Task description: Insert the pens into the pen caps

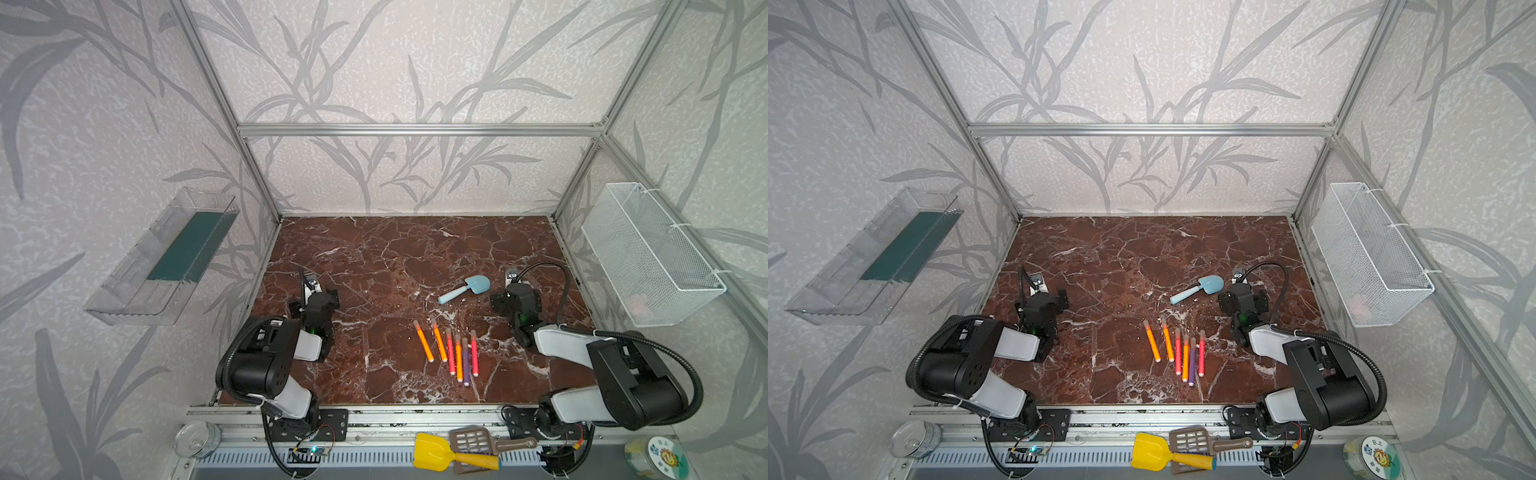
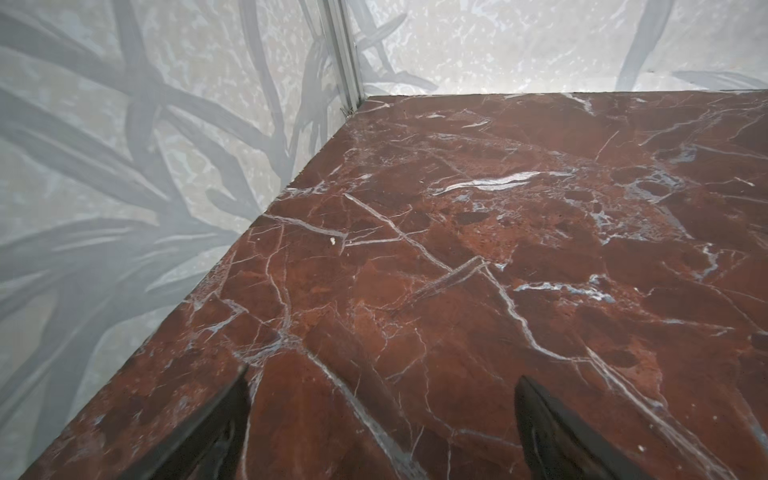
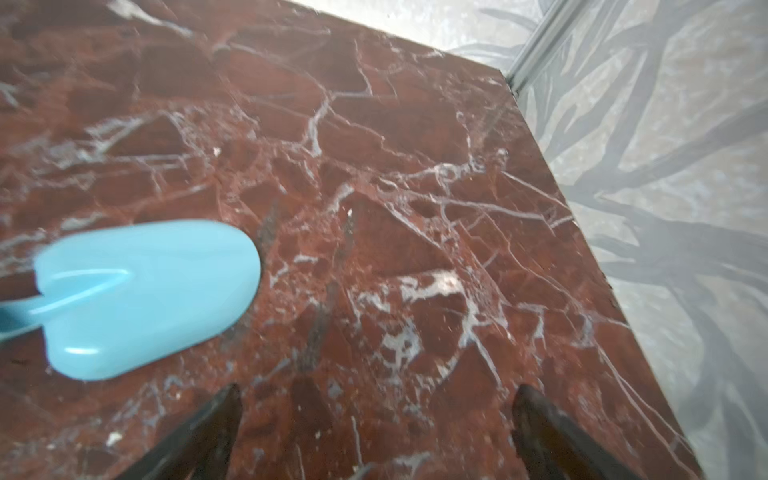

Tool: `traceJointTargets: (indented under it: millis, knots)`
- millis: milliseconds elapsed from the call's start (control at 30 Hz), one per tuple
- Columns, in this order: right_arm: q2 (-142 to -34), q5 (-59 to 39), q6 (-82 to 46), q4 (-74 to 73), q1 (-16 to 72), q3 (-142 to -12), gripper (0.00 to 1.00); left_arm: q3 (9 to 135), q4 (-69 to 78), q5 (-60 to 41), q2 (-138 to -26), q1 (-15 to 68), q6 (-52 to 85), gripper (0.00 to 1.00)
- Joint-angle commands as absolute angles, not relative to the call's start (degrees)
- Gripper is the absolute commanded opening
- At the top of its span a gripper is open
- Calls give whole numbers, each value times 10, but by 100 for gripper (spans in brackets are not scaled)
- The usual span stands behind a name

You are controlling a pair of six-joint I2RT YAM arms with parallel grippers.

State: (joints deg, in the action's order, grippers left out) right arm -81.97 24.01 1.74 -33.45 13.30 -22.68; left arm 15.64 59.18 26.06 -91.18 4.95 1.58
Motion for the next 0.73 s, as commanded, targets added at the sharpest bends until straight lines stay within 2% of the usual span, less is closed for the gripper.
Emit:
traceJointTargets:
  millis: [0,33,100,200,333,467,700]
  knots:
    - [-909,108,18,-607,67,-190,100,170,638,189,-903,31,11,99]
    - [-921,110,20,-642,64,-182,99,167,642,177,-902,27,12,99]
    - [-863,111,8,-459,63,-228,99,170,653,167,-911,19,11,99]
    - [-911,112,28,-591,69,-200,99,187,605,150,-902,8,22,99]
    - [-874,111,21,-479,70,-226,99,212,547,134,-897,-5,34,100]
    - [-897,111,24,-550,70,-209,99,200,567,92,-897,-10,27,99]
    - [-883,114,19,-496,70,-225,99,209,552,98,-897,-15,34,99]
